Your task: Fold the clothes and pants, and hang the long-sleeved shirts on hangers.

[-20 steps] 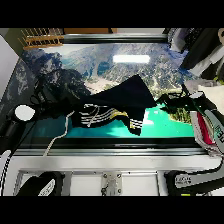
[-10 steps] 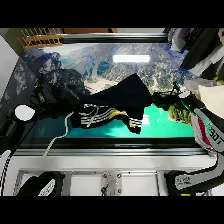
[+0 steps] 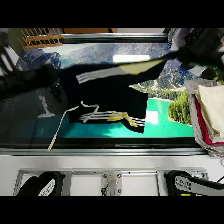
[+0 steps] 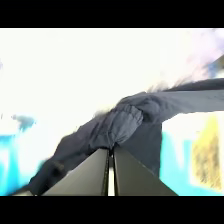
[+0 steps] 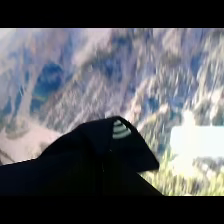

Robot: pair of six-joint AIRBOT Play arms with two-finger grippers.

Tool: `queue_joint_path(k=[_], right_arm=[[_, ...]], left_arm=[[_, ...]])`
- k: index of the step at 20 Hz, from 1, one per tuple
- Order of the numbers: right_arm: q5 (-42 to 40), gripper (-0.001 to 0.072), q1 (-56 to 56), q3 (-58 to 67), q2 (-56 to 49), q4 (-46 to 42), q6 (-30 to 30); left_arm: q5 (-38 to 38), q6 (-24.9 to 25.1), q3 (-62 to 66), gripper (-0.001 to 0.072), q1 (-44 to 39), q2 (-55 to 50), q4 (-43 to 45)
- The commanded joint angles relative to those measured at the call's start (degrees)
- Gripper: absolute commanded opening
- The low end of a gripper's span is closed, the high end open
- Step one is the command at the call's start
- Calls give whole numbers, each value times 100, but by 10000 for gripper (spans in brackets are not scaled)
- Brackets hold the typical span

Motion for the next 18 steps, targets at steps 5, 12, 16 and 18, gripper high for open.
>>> queue_joint_path(k=[5,12,16,18], right_arm=[[221,-3,-46,2015,1674,-289,2],[-168,-3,-44,2017,2570,-284,50],[-170,-4,-39,2020,2575,-264,175],[-111,-4,-31,2020,2411,-101,177]], left_arm=[[-573,44,2378,4,-13,933,79],[-595,-634,2470,4,-11,2124,81],[-1567,-1014,2468,4,-7,2090,103],[-2402,-1084,2455,4,-7,1720,120]])
